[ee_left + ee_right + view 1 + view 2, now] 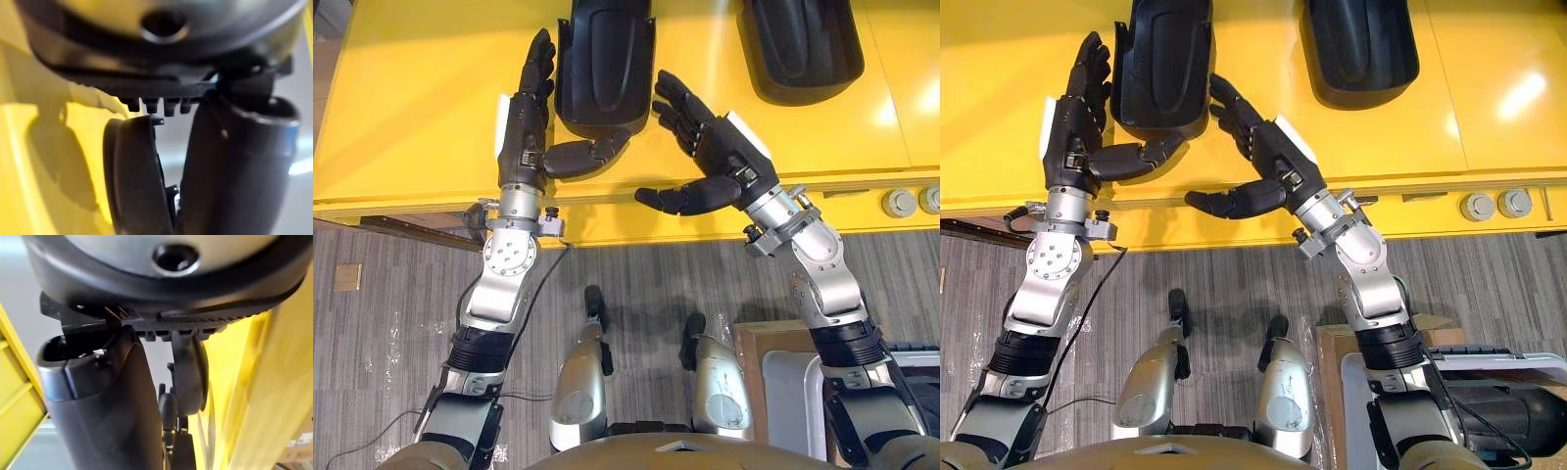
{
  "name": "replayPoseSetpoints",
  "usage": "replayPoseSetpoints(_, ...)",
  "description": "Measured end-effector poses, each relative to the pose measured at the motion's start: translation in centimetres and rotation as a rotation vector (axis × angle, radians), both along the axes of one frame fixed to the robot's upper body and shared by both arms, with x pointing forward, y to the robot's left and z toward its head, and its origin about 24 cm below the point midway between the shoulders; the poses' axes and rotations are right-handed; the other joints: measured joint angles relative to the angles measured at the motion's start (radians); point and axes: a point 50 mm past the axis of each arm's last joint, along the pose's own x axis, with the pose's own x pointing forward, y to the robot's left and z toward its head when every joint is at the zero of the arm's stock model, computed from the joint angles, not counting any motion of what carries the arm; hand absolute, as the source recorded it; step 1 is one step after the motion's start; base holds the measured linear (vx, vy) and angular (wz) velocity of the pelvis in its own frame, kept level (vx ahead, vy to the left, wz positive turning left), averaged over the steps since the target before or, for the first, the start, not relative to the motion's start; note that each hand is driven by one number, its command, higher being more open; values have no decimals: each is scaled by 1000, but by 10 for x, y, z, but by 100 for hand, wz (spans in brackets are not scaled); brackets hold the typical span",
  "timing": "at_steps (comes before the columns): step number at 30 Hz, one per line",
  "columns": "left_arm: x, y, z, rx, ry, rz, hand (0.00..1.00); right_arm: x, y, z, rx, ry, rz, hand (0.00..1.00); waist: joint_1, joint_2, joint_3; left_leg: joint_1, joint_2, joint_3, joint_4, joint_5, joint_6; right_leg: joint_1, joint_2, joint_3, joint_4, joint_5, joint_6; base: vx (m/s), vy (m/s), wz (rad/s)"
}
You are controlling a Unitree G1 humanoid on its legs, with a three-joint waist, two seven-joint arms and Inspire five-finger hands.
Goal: Walk over and take three plastic housings, then place them on the shelf
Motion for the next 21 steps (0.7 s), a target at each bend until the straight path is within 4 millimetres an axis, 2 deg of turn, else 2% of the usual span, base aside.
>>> replayPoseSetpoints(4, 2, 2, -2, -6, 15, 24, 100, 2, -9, 5, 62, -28, -99, 100, -2, 0, 0, 0, 0, 0, 0, 0, 0, -1, 0, 0, 0, 0, -1, 26, -35, 0)
replayPoseSetpoints(12, 3, 4, -2, 5, 13, 78, 100, -10, -36, 32, 261, -239, -314, 100, -8, 0, 0, -3, 0, 12, 0, 0, 0, -19, 0, 16, 9, -1, -1, 5, -23, -4)
replayPoseSetpoints(15, 3, 7, -2, -3, 11, 91, 100, -17, -37, 42, 283, -297, -314, 100, -10, 0, 0, -4, 0, 23, 0, -1, 1, -29, 0, 27, 14, -1, -1, 13, -32, -8)
replayPoseSetpoints(21, 6, 10, -1, -15, 14, 97, 100, -19, -36, 43, 299, -306, -304, 100, -21, 0, 0, -4, 0, 25, 0, -1, 1, -31, 0, 30, 11, -1, 0, 2, -5, -1)
